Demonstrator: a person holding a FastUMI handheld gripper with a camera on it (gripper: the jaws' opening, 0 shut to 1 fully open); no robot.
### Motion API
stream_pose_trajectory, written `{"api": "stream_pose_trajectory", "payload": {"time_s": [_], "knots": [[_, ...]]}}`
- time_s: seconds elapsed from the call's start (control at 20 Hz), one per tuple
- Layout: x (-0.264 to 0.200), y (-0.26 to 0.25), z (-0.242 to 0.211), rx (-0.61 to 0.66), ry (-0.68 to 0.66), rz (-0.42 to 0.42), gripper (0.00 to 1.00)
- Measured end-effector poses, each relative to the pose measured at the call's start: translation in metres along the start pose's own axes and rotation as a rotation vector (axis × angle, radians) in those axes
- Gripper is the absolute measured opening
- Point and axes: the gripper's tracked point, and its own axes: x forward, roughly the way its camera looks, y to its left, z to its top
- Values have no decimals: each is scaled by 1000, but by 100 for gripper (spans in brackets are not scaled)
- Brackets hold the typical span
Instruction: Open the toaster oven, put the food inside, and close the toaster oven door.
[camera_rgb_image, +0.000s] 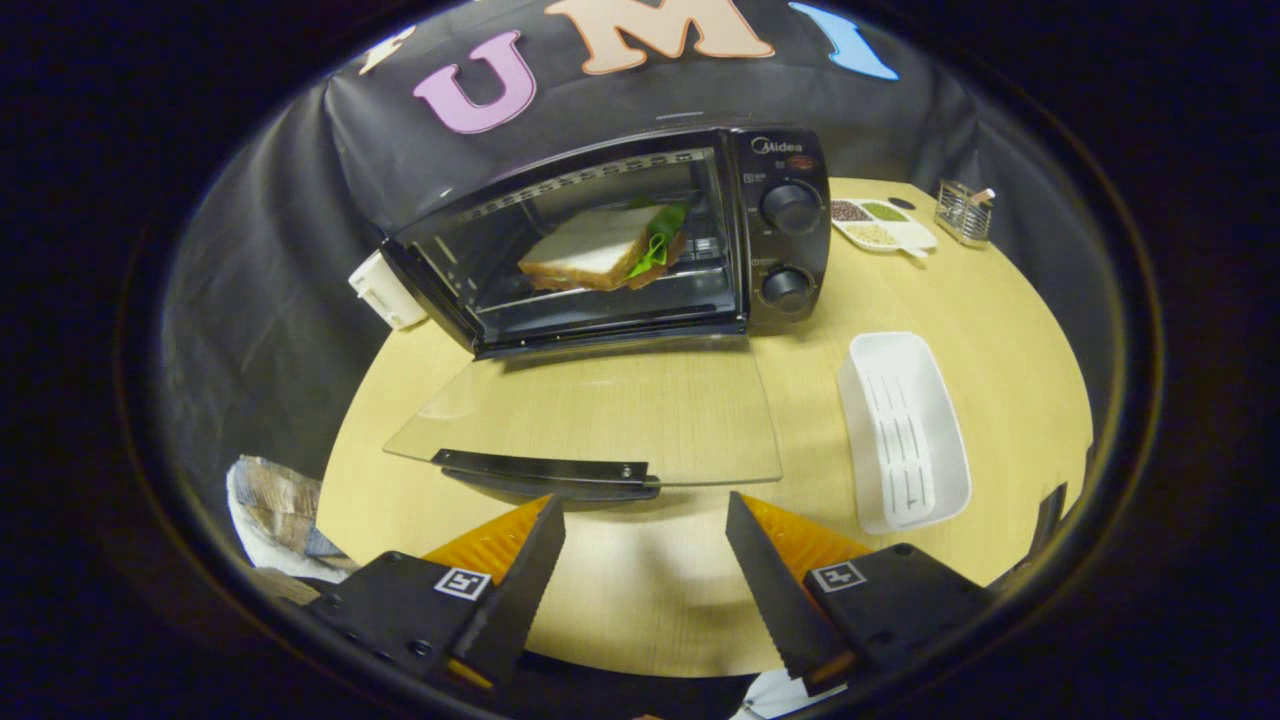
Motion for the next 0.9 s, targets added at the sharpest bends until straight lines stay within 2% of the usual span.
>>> {"api": "stream_pose_trajectory", "payload": {"time_s": [0.7, 0.9], "knots": [[-23, 15, 51, -19, -151, -19, 100], [-29, 15, 71, -66, -203, -47, 100]]}}
